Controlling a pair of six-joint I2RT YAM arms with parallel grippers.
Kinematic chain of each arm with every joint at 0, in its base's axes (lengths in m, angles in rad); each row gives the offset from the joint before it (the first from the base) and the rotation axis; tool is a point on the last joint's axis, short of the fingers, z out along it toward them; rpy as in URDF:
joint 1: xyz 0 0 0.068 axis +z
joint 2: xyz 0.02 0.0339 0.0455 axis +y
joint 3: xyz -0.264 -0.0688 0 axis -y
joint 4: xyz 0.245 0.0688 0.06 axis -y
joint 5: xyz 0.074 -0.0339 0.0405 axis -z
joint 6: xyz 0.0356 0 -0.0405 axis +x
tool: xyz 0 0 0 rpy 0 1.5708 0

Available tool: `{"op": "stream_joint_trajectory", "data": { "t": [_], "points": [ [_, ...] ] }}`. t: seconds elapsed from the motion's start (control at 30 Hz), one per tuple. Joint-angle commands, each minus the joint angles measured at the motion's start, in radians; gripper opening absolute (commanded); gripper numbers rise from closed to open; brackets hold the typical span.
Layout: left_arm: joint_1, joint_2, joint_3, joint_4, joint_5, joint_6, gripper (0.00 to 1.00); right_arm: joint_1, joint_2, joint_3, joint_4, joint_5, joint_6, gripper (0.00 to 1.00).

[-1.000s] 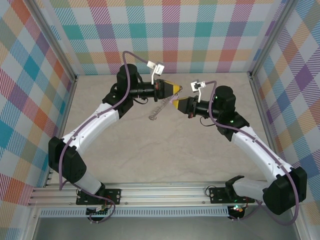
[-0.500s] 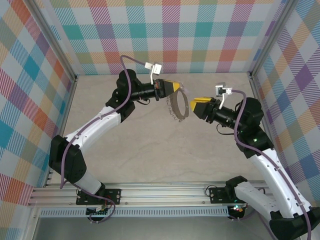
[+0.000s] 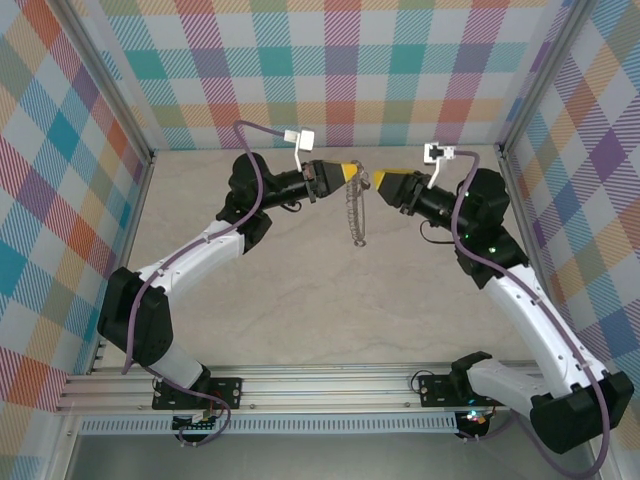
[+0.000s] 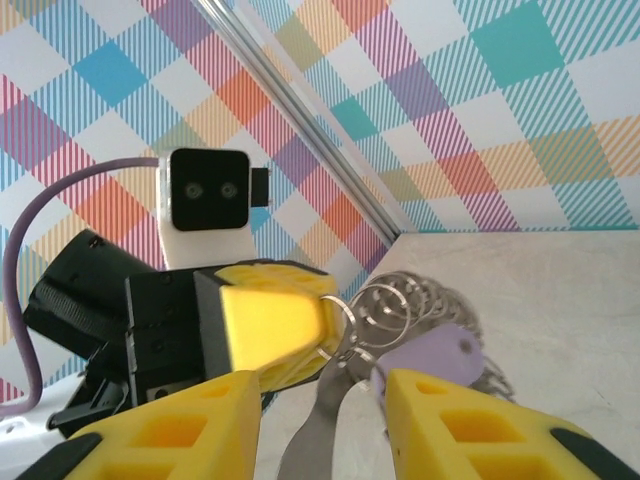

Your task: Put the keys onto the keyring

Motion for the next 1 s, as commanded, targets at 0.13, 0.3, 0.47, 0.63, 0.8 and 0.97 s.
{"op": "stream_joint_trajectory", "data": {
  "t": [0.13,0.3,0.47,0.63,0.8,0.97],
  "points": [
    [-0.001,-0.049,-0.015,0.131,-0.006,-0.04,0.0,-0.006,0.07,0.017,0.17,-0.113,0.091,0.37],
    [0.0,-0.047,-0.008,0.131,-0.001,-0.042,0.0,-0.006,0.077,-0.018,0.221,-0.153,0.126,0.31],
    [0.0,-0.042,0.001,0.13,-0.005,-0.042,0.0,-0.005,0.072,-0.062,0.269,-0.192,0.156,0.16],
    [0.0,-0.035,0.011,0.128,-0.003,-0.042,0.0,-0.006,0.04,-0.119,0.29,-0.208,0.175,0.08],
    [0.0,-0.027,0.021,0.125,-0.001,-0.044,0.0,-0.006,0.013,-0.16,0.29,-0.215,0.183,0.03],
    [0.0,-0.03,0.024,0.126,-0.001,-0.045,0.0,-0.005,0.008,-0.161,0.302,-0.227,0.202,0.02]
  ]
}}
